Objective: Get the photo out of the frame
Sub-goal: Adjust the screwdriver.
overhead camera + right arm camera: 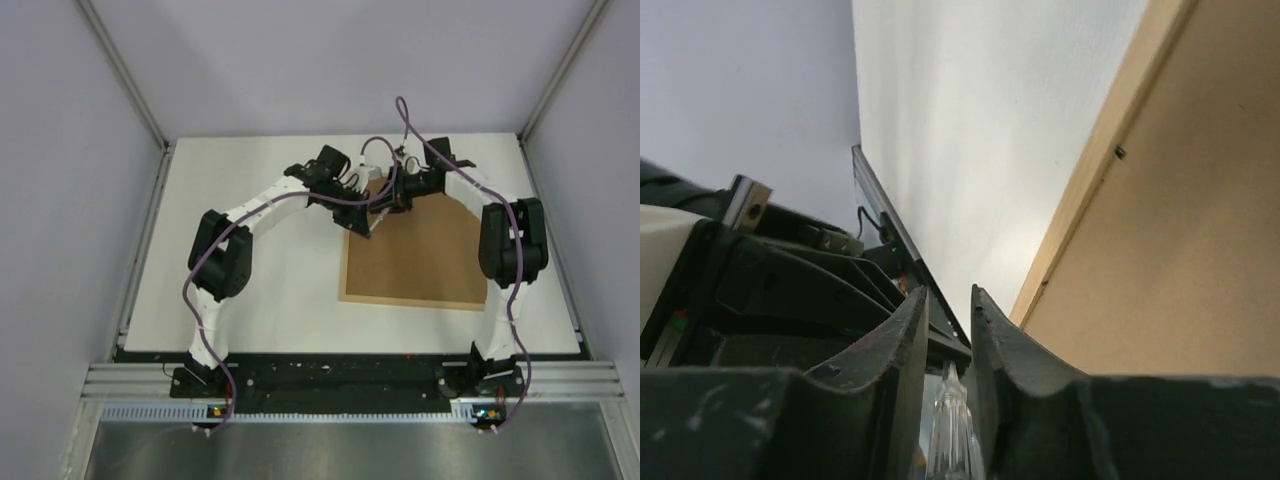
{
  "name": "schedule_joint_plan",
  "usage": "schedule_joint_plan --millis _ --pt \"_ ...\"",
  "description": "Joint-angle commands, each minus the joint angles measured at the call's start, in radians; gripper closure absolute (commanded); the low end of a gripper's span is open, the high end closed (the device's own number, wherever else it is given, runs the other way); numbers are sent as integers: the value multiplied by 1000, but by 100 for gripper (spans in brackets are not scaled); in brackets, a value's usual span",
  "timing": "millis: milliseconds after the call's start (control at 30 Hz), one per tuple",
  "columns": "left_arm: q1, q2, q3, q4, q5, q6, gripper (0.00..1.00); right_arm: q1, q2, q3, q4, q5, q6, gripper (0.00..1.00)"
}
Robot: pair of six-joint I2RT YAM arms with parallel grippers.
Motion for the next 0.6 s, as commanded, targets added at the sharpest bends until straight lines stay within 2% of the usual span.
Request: schedule_joint_plan --millis 0,33,133,367,433,500,567 --pt "8 -10 -11 22 222 24 100 -16 -19 52 27 -206 -160 68" --pt "12 -15 -11 14 267 33 100 -28 -10 52 19 -252 -192 58" --pt "18 -33 -14 -35 356 87 100 -42 1 49 -13 -372 -287 50" --pt "18 -50 -16 -124 425 160 100 -42 -45 23 -133 -426 -580 49" --pt "18 -49 -11 -146 407 180 100 -43 -46 40 -247 -409 -708 48" --pt "23 -46 -10 -162 387 193 100 -40 -19 108 -488 -373 -946 48" --pt "31 -33 -2 -179 368 203 100 -33 32 203 -826 -357 -1252 48"
